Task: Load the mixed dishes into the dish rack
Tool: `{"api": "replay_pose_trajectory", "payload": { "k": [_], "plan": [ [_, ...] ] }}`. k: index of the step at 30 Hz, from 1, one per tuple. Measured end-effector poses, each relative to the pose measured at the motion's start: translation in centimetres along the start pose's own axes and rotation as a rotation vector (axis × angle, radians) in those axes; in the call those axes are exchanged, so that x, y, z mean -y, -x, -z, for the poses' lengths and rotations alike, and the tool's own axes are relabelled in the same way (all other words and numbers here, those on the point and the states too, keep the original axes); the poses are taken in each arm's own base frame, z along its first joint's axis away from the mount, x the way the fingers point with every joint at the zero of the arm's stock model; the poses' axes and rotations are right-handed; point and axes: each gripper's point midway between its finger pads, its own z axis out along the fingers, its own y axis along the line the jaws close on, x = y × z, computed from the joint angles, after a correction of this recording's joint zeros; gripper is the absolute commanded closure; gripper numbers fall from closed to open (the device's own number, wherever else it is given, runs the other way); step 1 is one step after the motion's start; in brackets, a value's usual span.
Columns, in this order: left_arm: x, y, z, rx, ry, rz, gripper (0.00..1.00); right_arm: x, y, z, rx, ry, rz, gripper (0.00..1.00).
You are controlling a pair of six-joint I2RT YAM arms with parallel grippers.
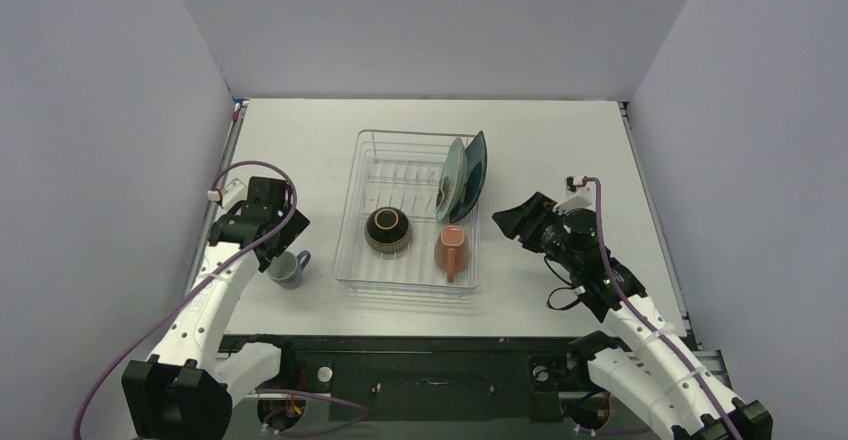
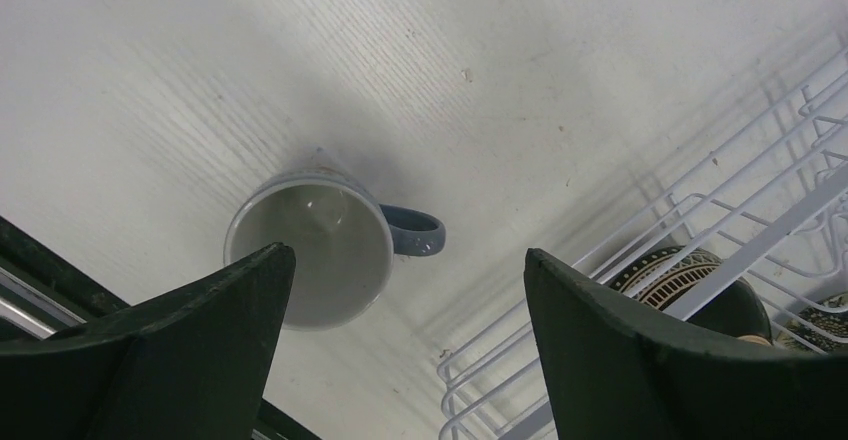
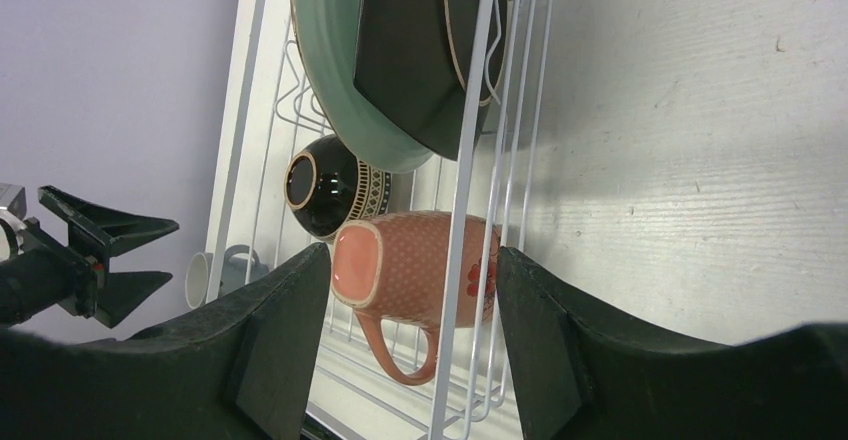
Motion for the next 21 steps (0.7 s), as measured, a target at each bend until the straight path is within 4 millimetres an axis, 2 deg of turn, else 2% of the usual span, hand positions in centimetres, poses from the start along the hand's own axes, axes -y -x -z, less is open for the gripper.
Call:
{"api": "replay_pose_trajectory", "payload": {
  "k": [9, 12, 21],
  "plan": [
    [-0.4, -2.9, -1.1, -0.104, 0.014, 0.117, 0.32, 0.0, 0.0, 0.0, -0.001, -0.001, 0.000, 0.43],
    [-1.1, -3.9, -1.9, -0.136, 0.041, 0.142, 0.42, 0.0, 0.0, 0.0, -0.001, 0.000, 0.000, 0.43],
    [-1.1, -4.6, -3.7, -0.160, 0.080, 0.170, 0.56, 0.0, 0.0, 0.0, -0.002, -0.001, 0.003, 0.43]
  ]
}}
